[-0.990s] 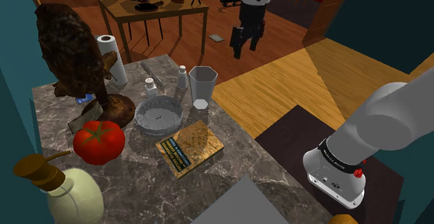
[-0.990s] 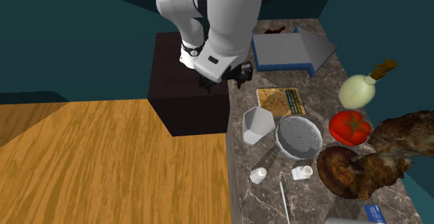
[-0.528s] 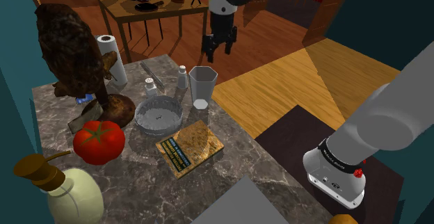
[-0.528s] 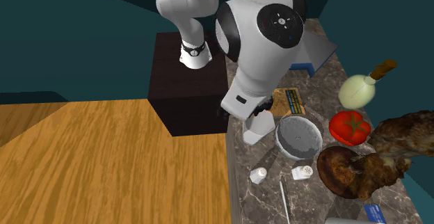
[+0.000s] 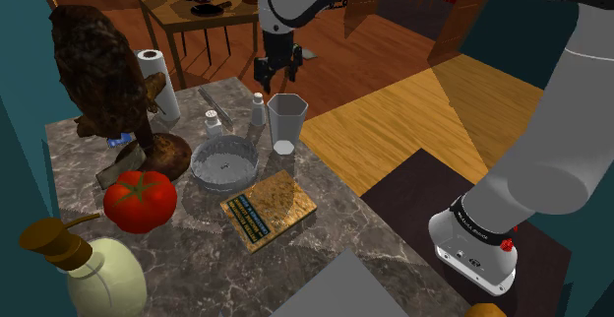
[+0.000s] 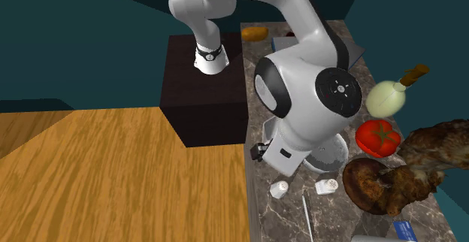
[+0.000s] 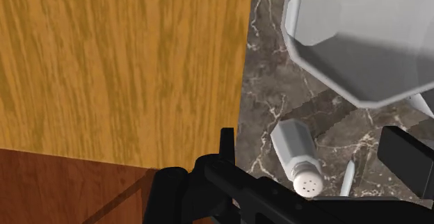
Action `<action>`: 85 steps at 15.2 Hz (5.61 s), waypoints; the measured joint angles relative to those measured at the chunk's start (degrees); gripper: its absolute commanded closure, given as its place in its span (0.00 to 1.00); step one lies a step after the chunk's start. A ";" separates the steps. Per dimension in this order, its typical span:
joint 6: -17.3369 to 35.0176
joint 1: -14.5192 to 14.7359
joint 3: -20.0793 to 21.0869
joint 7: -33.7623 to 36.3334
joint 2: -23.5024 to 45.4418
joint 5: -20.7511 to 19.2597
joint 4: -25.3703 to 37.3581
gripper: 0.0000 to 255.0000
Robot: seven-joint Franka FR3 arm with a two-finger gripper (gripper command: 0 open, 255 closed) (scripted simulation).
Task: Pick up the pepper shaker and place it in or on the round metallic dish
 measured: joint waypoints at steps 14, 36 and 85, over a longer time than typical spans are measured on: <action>1.43 4.42 -2.16 4.24 18.70 -6.09 17.17 0.00; -0.35 4.35 -1.95 3.89 17.70 -5.74 18.05 1.00; -9.08 17.58 4.41 21.84 10.00 -4.71 17.09 1.00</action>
